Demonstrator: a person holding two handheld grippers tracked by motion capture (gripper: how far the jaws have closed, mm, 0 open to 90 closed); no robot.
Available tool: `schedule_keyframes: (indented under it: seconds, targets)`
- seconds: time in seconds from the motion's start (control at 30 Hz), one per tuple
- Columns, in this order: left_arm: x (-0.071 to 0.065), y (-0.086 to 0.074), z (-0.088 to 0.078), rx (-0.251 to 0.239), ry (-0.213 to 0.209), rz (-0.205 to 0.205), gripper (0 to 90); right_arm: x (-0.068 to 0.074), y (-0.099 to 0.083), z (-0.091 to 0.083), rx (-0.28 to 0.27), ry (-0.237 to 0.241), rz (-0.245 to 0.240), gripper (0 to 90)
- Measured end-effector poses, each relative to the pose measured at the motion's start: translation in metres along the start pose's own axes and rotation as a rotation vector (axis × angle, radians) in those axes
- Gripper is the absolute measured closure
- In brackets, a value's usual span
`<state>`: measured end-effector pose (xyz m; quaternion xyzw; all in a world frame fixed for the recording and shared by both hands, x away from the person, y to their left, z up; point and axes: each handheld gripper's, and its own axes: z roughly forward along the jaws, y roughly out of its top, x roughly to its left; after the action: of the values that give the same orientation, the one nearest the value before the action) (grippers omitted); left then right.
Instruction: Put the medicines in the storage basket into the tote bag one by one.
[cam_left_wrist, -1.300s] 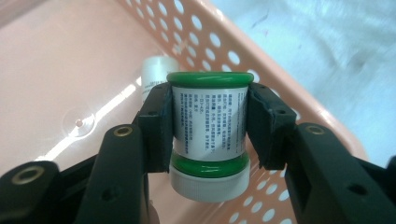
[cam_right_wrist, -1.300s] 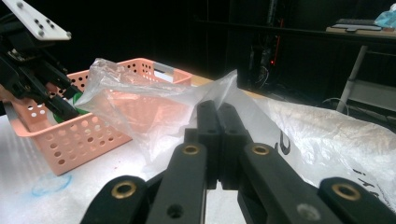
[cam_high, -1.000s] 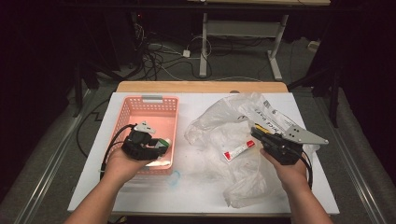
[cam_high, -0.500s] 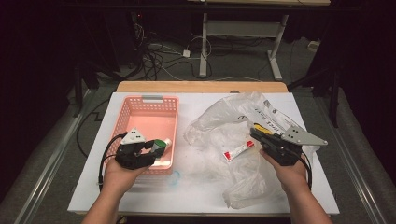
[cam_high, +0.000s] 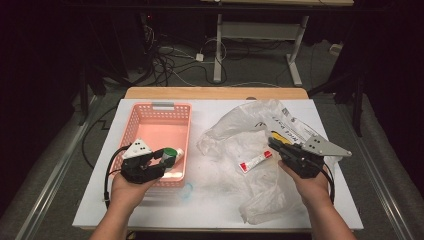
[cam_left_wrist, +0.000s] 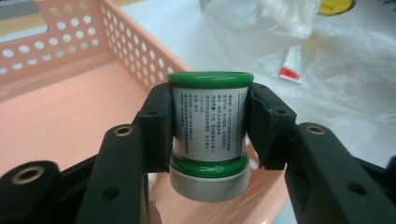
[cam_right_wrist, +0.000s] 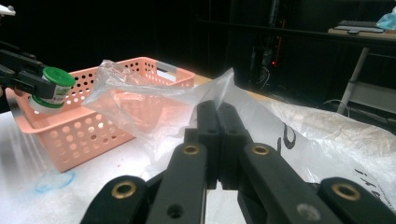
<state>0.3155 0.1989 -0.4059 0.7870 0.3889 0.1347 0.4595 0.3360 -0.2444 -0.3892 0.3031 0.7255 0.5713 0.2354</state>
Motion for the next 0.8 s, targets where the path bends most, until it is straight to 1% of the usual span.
schedule_keyframes:
  seconds: [0.17,0.33,0.53,0.7,0.8]
  targets:
    - [-0.009,0.005,-0.005,-0.046,-0.021,0.011,53.7,0.0,0.0,0.0,-0.002,0.003,0.002,90.0]
    - [-0.022,0.006,-0.007,-0.057,-0.068,0.03,53.7,0.0,0.0,0.0,-0.001,0.003,0.004,90.0]
    - [-0.036,0.005,-0.001,-0.046,-0.114,0.054,53.7,0.0,0.0,-0.001,-0.005,0.003,0.001,90.0]
    - [-0.047,0.006,0.006,-0.038,-0.141,0.075,53.7,0.001,0.0,0.0,-0.001,0.006,-0.003,90.0]
    - [-0.051,0.005,0.012,-0.028,-0.156,0.079,53.7,0.001,0.0,0.0,0.0,0.007,-0.005,90.0]
